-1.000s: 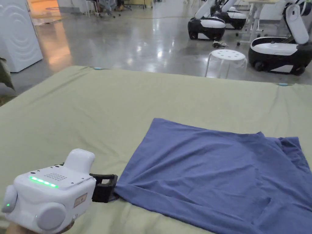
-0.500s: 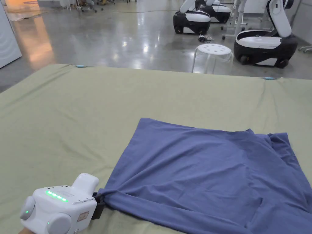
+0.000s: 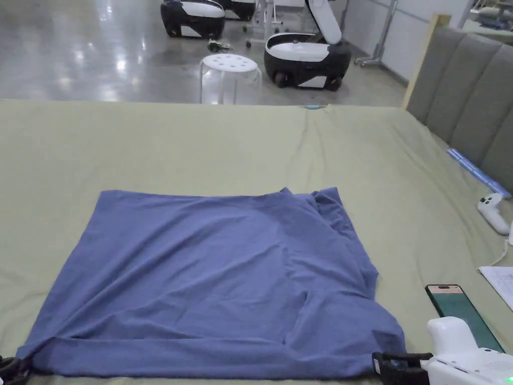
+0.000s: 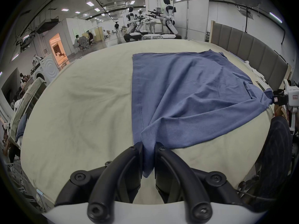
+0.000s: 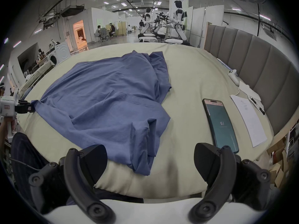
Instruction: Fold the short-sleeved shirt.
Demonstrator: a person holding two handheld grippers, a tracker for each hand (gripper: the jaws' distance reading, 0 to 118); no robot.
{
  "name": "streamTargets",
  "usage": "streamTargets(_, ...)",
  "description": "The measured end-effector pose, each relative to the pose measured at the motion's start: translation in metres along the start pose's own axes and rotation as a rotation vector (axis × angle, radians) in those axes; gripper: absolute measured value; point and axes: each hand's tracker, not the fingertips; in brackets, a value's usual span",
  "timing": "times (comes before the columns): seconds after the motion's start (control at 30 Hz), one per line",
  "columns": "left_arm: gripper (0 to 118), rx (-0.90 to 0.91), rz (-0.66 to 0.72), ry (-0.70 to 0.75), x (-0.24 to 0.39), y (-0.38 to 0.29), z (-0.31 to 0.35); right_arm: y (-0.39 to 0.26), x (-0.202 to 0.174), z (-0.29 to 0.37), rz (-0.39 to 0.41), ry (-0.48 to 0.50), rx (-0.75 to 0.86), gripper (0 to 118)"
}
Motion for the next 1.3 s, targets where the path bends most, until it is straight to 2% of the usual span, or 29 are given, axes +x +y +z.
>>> streamTargets(0.03, 13, -0.003, 0.016, -0.008, -0.006, -0.001, -0.002, 0.000, 0.003, -0.004, -0.034, 0.036, -0.014, 104)
streamTargets(0.07, 13, -0.002, 0.024, -0.014, -0.006, -0.001, -0.003, 0.001, 0.005, -0.007, -0.064, 0.060, -0.015, 82)
streamTargets(0.1, 13, -0.001, 0.026, -0.016, -0.005, 0.000, -0.003, 0.002, 0.005, -0.004, -0.100, 0.078, -0.005, 37)
streamTargets(0.13, 13, 0.001, 0.026, -0.012, -0.003, 0.001, -0.002, 0.002, 0.008, -0.006, -0.155, 0.135, -0.009, 8)
streamTargets(0.17, 8, 0.003, 0.025, -0.013, -0.005, 0.000, -0.002, 0.005, 0.011, -0.004, -0.199, 0.126, -0.005, 8)
streamTargets(0.23, 7, 0.034, 0.029, -0.017, -0.006, 0.007, 0.006, 0.013, 0.008, 0.011, -0.171, 0.113, 0.014, 8)
streamTargets(0.37, 7, 0.108, 0.030, 0.000, -0.012, 0.042, 0.031, 0.047, 0.005, 0.051, -0.193, 0.168, 0.121, 8)
streamTargets(0.5, 7, 0.171, 0.085, -0.054, -0.029, 0.089, 0.030, 0.099, 0.009, 0.059, -0.194, 0.171, 0.164, 8)
streamTargets(0.57, 7, 0.184, 0.095, -0.051, -0.031, 0.114, 0.014, 0.126, 0.012, 0.047, -0.195, 0.171, 0.171, 8)
streamTargets(0.67, 7, 0.148, 0.132, -0.008, -0.033, 0.152, -0.029, 0.162, 0.014, 0.008, -0.200, 0.120, 0.156, 8)
streamTargets(0.73, 7, 0.100, 0.198, 0.019, -0.036, 0.170, -0.067, 0.181, 0.021, -0.029, -0.259, 0.084, 0.115, 8)
streamTargets(0.9, 7, -0.089, 0.321, 0.052, -0.045, 0.189, -0.151, 0.193, 0.034, -0.115, -0.328, 0.011, -0.061, 8)
streamTargets(1.03, 9, -0.043, 0.256, 0.080, -0.029, 0.183, -0.154, 0.185, 0.035, -0.125, -0.360, 0.010, -0.063, 8)
streamTargets(1.07, 23, -0.007, 0.266, 0.055, -0.030, 0.182, -0.145, 0.183, 0.034, -0.119, -0.358, 0.020, -0.043, 19)
streamTargets(1.1, 49, 0.006, 0.262, 0.051, -0.024, 0.177, -0.125, 0.182, 0.033, -0.110, -0.335, 0.028, -0.024, 44)
streamTargets(1.13, 81, 0.033, 0.223, 0.037, -0.020, 0.174, -0.109, 0.181, 0.029, -0.097, -0.290, 0.033, -0.008, 89)
streamTargets(1.17, 91, 0.098, 0.173, 0.056, -0.016, 0.168, -0.087, 0.178, 0.024, -0.079, -0.243, 0.028, 0.018, 106)
streamTargets(1.2, 92, 0.177, 0.128, 0.079, -0.009, 0.158, -0.060, 0.172, 0.017, -0.058, -0.187, 0.026, 0.076, 112)
streamTargets(1.3, 92, 0.421, 0.043, 0.093, -0.009, 0.117, -0.008, 0.140, -0.009, 0.000, -0.077, 0.036, 0.283, 111)
